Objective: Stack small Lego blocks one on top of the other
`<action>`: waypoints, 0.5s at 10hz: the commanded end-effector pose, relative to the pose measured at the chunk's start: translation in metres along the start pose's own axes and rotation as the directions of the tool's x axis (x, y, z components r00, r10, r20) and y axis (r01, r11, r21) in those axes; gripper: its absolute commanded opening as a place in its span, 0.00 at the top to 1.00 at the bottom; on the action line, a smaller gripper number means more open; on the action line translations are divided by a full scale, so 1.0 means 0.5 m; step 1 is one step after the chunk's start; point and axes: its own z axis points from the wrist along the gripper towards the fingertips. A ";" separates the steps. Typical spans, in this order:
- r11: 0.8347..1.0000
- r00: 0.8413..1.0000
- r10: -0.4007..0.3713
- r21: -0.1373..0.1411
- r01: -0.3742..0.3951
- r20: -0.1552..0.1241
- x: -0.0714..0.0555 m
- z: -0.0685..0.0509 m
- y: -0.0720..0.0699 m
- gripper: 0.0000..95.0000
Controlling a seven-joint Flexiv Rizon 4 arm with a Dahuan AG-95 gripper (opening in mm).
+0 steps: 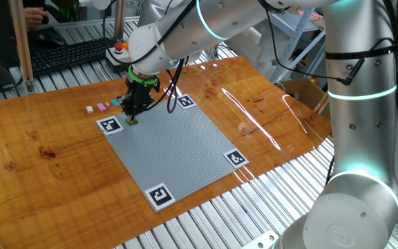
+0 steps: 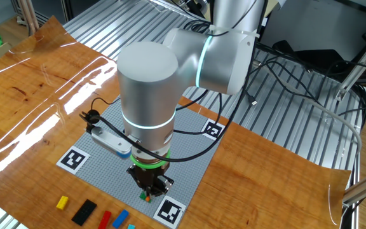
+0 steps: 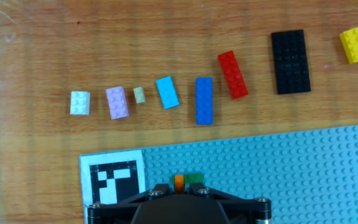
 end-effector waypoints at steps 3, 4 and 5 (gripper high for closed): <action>1.000 1.000 -0.011 0.010 0.011 -0.007 -0.002 0.022 0.000 1.00; 1.000 1.000 -0.007 0.015 0.007 -0.009 0.001 0.017 0.004 1.00; 1.000 1.000 -0.010 0.025 0.010 -0.015 0.003 0.013 0.007 1.00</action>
